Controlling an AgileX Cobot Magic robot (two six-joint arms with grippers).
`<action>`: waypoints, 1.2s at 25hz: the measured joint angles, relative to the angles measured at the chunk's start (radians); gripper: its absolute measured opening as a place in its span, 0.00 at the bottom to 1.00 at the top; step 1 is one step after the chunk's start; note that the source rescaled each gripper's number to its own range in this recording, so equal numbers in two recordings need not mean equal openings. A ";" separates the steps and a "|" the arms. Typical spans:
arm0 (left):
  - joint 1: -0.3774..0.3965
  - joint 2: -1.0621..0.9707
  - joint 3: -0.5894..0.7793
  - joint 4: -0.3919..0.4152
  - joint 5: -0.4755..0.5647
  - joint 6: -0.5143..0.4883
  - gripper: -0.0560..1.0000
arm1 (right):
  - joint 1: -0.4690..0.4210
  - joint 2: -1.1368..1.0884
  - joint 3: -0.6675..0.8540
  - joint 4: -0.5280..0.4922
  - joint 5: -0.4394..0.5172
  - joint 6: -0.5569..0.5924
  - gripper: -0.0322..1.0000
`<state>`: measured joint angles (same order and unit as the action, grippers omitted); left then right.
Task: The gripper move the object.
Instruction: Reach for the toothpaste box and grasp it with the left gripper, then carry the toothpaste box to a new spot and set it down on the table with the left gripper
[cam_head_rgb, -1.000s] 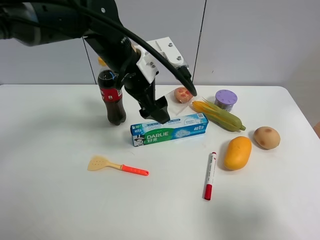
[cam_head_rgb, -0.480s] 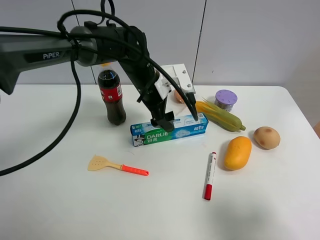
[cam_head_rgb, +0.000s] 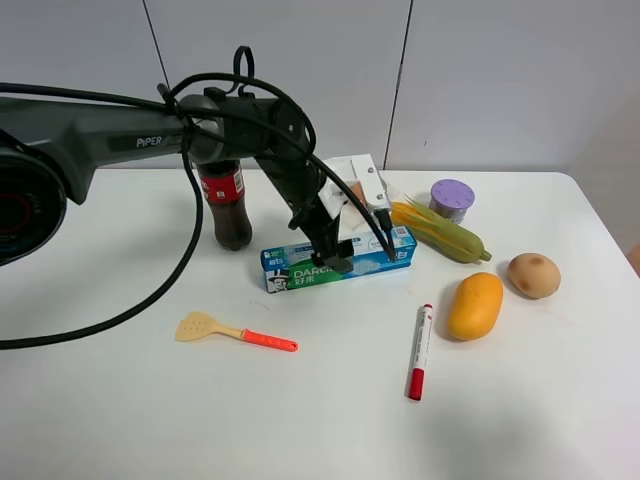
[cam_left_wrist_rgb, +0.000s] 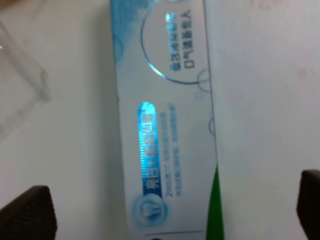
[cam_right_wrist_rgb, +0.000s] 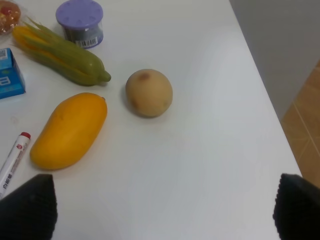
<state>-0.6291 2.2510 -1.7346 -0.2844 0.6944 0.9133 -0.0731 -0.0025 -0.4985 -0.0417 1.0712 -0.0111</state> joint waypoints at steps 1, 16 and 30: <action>0.000 0.007 0.000 0.000 0.000 0.000 0.97 | 0.000 0.000 0.000 0.000 0.000 0.000 1.00; 0.022 0.098 -0.002 -0.026 -0.025 0.000 0.97 | 0.000 0.000 0.000 0.000 0.000 0.000 1.00; 0.025 0.116 -0.002 -0.046 -0.020 0.001 0.06 | 0.000 0.000 0.000 0.000 0.000 0.000 1.00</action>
<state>-0.6044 2.3673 -1.7366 -0.3308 0.6743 0.9145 -0.0731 -0.0025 -0.4985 -0.0417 1.0712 -0.0111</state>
